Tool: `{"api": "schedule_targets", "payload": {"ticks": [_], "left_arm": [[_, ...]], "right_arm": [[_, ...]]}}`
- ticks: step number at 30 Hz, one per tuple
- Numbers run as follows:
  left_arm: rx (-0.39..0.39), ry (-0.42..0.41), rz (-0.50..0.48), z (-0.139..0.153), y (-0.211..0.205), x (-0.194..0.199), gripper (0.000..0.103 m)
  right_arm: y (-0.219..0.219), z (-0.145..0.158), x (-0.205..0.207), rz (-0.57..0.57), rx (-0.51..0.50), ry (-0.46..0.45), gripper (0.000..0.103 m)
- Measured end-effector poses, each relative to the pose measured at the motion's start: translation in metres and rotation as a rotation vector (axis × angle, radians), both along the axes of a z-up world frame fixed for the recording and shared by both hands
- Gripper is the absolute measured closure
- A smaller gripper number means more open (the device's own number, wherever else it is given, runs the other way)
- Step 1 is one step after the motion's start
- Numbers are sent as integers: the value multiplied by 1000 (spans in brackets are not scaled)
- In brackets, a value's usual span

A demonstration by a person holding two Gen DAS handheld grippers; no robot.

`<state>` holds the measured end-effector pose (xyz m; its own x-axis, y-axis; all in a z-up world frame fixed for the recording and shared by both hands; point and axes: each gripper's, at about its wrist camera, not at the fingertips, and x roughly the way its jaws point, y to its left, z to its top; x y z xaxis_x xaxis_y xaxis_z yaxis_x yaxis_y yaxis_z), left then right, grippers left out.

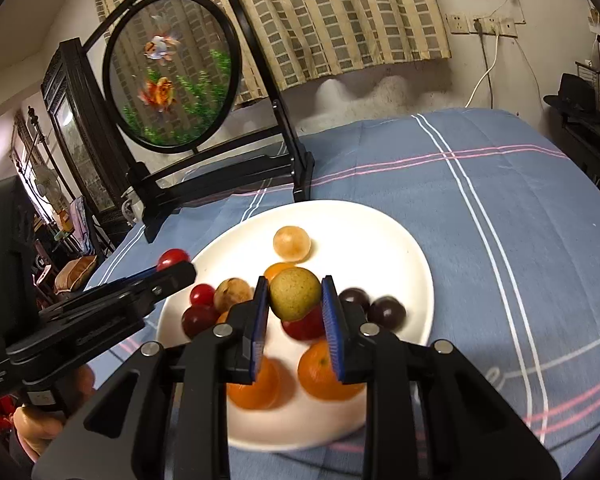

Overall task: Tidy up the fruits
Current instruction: 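Place the yellow fruit and cherry tomato on the plate and open both tools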

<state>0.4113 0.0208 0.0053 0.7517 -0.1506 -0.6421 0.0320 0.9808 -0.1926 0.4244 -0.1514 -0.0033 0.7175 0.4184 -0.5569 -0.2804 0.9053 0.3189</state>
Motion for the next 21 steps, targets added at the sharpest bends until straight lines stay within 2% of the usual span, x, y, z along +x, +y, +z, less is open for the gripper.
{"api": "schedule_targets", "payload": {"ticks": [2,3,4,7,9,12,13,14,16,21], "left_arm": [[22,20,18,-3,-2,13,70],[29,25,31,-5,-2,16,60],[32,17,45,-4,0,17,44],[59,0,70,2,4,11,34],[62,-7,101,9,11,3,23],[73,-19,131,18,17,-9,16],[85,-26,142,20,18,-14,14],[97,-31,153,21,18,-18,11],[120,-50,182,25,19,-28,8],[132,-43,208,29,23,-46,6]], "right_arm": [[1,-2,5,3,-10,1,76],[1,-3,6,6,-16,0,76],[2,-3,8,8,-24,-3,76],[8,-3,14,17,-45,-9,76],[12,-4,18,31,-50,-6,76],[22,-9,26,51,-76,11,75],[24,-12,28,56,-84,16,69],[27,-14,29,57,-91,12,58],[29,-15,30,43,-110,-1,49],[24,-8,22,45,-106,8,41]]}}
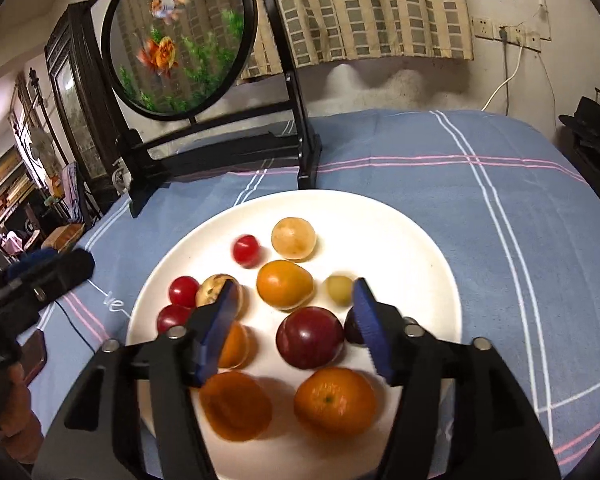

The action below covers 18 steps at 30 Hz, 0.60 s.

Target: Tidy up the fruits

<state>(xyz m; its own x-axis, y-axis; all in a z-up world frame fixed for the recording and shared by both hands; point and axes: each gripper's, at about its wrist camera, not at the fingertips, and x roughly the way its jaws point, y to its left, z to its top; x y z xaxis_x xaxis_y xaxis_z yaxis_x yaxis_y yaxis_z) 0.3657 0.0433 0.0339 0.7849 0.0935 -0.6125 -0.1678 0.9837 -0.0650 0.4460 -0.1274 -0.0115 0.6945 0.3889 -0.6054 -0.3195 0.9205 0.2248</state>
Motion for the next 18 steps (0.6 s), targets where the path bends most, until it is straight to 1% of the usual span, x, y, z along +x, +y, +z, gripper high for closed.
{"api": "schedule_targets", "payload": {"ticks": [3,4,5,6,7,8,10,13,16,18], "left_arm": [[-13,-9,5,1,3,-17,5],[-15,-13,5,1,3,-23,5],[-18,-19,2,1,3,-30,4],[-19,-23,-3,1,2,-37,4],[-18,-25,-11,0,1,-43,4],[-16,-25,-20,-1,0,-48,4],[-1,-25,-56,-6,-5,-65,4],[25,-13,-98,-17,-12,-86,2],[68,8,-121,-27,-20,-106,2],[83,-5,-132,-30,-23,-120,2]], "right_arm": [[0,8,-17,9,-31,-4,37],[0,11,-25,8,-45,-18,27],[0,13,-37,4,-70,-40,11],[-1,15,-46,1,-87,-57,4],[-2,17,-61,-2,-103,-87,1],[-3,18,-71,-1,-113,-103,1],[-6,17,-97,17,-143,-115,1],[-18,7,-134,39,-141,-131,1],[-25,-4,-156,58,-156,-111,1],[-27,-9,-170,68,-164,-112,1]]}}
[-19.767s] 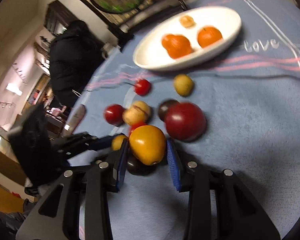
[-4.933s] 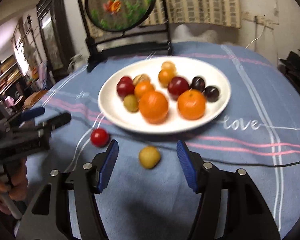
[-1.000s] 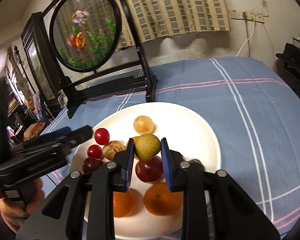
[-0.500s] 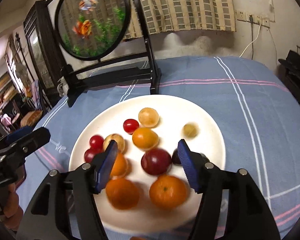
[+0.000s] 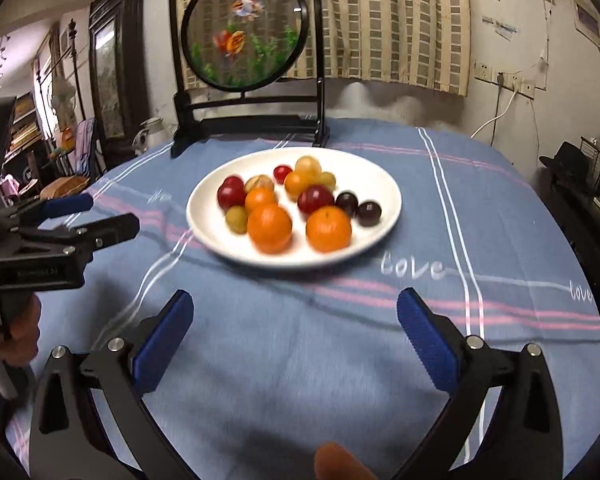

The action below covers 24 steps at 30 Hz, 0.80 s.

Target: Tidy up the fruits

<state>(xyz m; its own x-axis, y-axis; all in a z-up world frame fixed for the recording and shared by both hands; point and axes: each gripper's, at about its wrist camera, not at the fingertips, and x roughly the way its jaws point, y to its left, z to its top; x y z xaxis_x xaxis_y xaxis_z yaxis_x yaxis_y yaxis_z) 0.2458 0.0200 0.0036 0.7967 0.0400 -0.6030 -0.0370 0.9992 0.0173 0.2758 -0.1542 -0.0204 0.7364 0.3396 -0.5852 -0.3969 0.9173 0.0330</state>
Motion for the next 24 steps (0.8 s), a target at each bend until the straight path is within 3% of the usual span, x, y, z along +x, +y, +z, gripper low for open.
{"api": "schedule_targets", "payload": {"ticks": [9,24], "left_arm": [[71,-14,-19,-15,-5,-34,2],[61,-13,-36,-16,-5,-39,2]], "right_arm": [[1,-5,-24,17,-41,-24,1],[-5,-11,-33,-7,-50,-10,1]]}}
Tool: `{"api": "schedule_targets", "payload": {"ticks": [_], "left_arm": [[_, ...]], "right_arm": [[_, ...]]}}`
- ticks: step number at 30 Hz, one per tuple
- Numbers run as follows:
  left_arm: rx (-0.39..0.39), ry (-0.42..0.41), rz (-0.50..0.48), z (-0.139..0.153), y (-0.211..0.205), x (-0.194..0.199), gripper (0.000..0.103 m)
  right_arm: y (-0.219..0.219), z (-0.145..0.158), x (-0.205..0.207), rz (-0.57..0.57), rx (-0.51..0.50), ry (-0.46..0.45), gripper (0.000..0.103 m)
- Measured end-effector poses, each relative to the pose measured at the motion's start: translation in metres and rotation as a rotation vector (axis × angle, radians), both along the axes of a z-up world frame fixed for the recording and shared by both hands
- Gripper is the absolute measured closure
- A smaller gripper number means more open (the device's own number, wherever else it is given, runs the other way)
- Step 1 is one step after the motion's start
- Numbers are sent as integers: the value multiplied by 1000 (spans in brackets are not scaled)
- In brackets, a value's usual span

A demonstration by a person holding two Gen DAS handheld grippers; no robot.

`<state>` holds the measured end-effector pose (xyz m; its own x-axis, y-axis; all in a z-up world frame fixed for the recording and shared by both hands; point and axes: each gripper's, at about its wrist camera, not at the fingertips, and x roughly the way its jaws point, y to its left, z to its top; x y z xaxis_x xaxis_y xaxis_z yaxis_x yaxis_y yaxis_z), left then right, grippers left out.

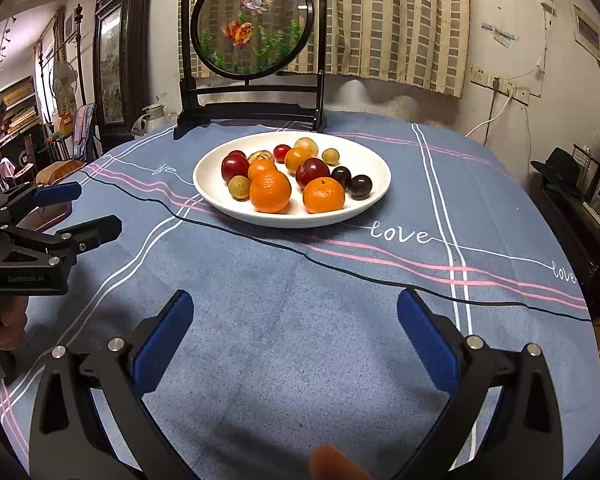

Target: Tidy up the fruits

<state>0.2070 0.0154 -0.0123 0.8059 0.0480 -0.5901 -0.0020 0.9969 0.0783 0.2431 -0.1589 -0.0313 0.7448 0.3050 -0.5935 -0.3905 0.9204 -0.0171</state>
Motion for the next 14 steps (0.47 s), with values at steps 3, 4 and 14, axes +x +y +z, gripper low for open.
{"api": "schedule_targets", "payload": {"ticks": [3,4,14], "left_arm": [[-3,-3,-3,0,1,0,2],[-5,-6,-3,0,1,-1,2],[11,-20,22,0,1,-1,2]], "right_arm": [[0,0,0,3,4,5,1],[0,0,0,3,4,5,1],[0,0,0,4,4,8,1]]}}
